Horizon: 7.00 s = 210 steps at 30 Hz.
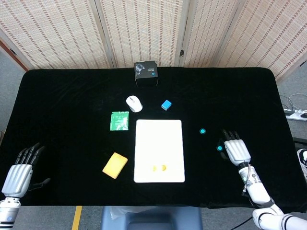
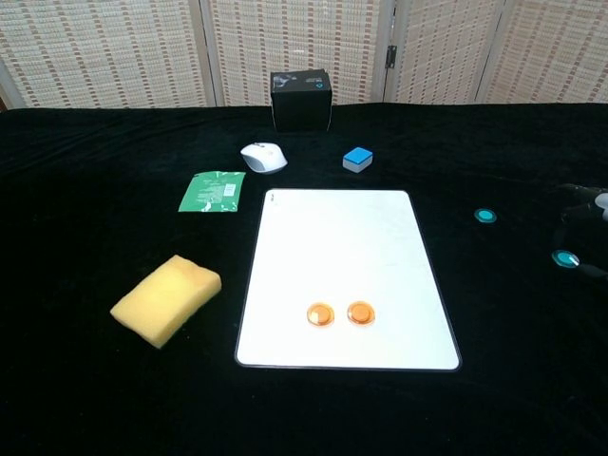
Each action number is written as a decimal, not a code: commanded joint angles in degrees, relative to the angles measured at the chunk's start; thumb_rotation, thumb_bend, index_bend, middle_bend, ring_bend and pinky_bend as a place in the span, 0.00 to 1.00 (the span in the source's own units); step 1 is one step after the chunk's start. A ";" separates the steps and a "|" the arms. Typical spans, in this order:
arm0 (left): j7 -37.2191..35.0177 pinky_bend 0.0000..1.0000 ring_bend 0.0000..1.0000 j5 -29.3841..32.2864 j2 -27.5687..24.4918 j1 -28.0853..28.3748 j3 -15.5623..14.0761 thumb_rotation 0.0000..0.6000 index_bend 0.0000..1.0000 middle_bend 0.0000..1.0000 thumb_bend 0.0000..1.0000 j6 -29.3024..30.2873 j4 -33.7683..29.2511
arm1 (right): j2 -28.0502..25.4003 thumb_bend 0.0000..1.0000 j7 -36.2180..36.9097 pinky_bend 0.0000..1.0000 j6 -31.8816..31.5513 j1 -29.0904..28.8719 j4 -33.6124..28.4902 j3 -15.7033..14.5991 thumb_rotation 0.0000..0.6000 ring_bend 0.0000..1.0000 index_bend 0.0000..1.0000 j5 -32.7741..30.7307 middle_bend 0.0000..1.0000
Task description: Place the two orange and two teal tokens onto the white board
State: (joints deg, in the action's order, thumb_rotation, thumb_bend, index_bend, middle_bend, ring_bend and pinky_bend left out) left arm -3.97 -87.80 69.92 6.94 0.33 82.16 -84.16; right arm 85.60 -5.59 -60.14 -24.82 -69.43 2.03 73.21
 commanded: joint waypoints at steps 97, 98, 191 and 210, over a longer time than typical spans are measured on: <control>-0.98 0.00 0.00 -0.08 -0.35 -0.32 -0.18 1.00 0.01 0.00 0.17 0.24 0.28 | 5.29 0.46 -10.65 0.00 10.06 -15.78 2.30 7.83 1.00 0.00 0.35 -12.59 0.10; -0.87 0.00 0.00 -0.08 -0.43 -0.32 -0.17 1.00 0.01 0.00 0.17 0.24 0.16 | 5.44 0.46 -10.15 0.00 10.29 -15.68 2.96 7.79 1.00 0.00 0.35 -12.56 0.10; -1.35 0.00 0.00 0.95 0.69 0.17 -0.35 1.00 0.01 0.00 0.18 -1.21 1.67 | 14.08 0.46 -18.92 0.00 12.45 -22.81 -4.72 7.32 1.00 0.00 0.31 -7.77 0.14; -1.15 0.00 0.00 0.45 0.25 0.85 0.68 1.00 0.01 0.00 0.18 -0.26 0.68 | -8.88 0.46 -15.22 0.00 -10.98 -5.99 -23.92 4.22 1.00 0.00 0.13 -2.88 0.07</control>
State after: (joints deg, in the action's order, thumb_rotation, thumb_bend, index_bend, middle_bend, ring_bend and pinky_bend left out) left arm -5.34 -87.34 70.19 7.74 0.91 81.79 -83.29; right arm 81.21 -22.78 -66.78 -35.07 -89.56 7.98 68.86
